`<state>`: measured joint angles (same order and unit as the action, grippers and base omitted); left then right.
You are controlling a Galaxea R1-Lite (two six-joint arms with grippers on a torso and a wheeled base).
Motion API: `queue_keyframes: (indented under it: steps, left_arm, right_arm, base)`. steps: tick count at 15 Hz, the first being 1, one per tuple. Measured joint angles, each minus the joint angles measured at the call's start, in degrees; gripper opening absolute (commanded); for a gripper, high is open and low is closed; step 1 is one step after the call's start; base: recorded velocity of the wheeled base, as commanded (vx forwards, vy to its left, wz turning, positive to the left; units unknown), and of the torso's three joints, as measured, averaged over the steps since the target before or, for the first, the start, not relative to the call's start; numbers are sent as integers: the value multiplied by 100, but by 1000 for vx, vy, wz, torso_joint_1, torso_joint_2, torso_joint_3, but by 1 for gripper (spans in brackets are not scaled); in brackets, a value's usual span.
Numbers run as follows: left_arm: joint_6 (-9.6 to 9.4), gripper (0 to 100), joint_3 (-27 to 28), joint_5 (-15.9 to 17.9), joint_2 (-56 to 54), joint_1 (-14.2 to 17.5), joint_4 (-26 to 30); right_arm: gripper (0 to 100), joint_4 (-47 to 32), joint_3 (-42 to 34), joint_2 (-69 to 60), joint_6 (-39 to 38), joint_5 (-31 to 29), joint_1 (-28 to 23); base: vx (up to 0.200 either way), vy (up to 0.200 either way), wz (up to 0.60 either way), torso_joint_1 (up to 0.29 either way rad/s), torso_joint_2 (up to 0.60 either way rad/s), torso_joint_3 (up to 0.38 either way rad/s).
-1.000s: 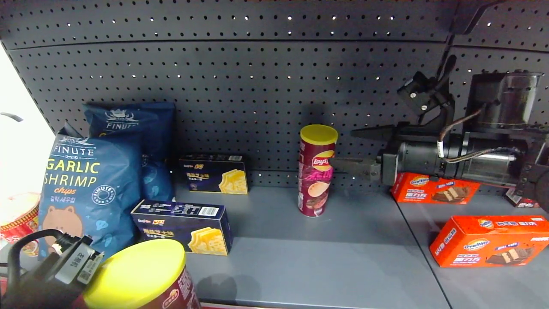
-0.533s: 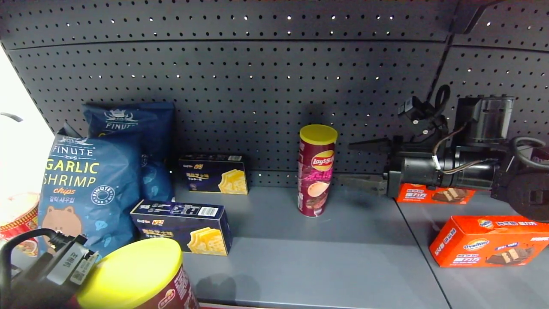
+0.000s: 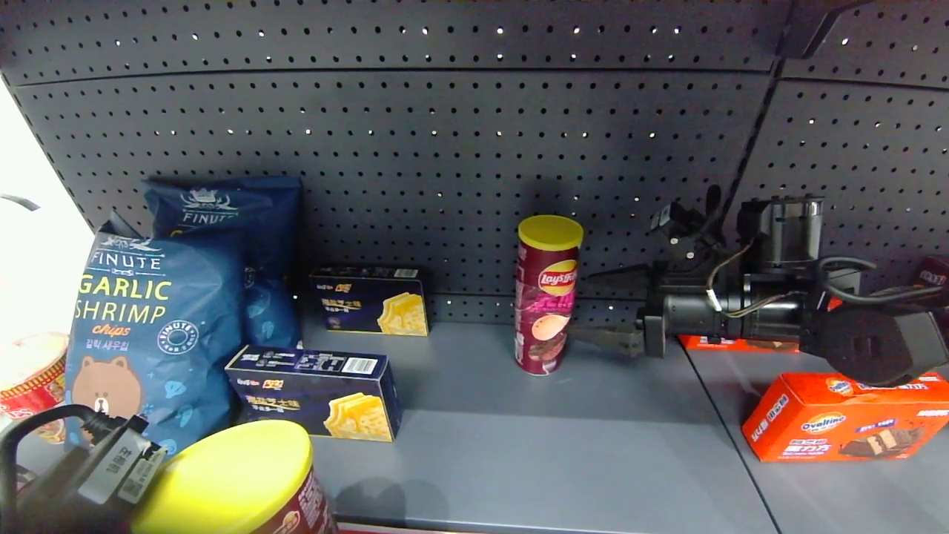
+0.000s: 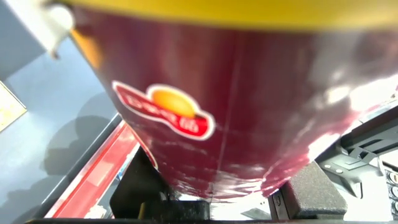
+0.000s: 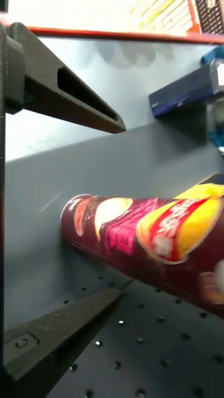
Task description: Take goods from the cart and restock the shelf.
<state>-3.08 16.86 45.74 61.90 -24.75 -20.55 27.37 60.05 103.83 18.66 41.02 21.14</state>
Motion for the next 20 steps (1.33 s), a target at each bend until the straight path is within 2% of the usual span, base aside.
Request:
queue_keyframes:
  steps: [18,19,20]
  left_arm:
    - [9,0,-33,-12,-59,52,28]
    - [11,0,-33,-12,-63,50,35]
    - [9,0,-35,-12,-74,50,37]
  right_arm:
    - [100,255,1136,1619,11,143,195]
    - [0,255,1228,1687,5,217,204]
    - [0,257,1321,1759,-2,382,217]
  base:
    - [0,0,0,0,0,0]
    - [0,0,0,0,0,0]
    - [0,0,0,0,0,0]
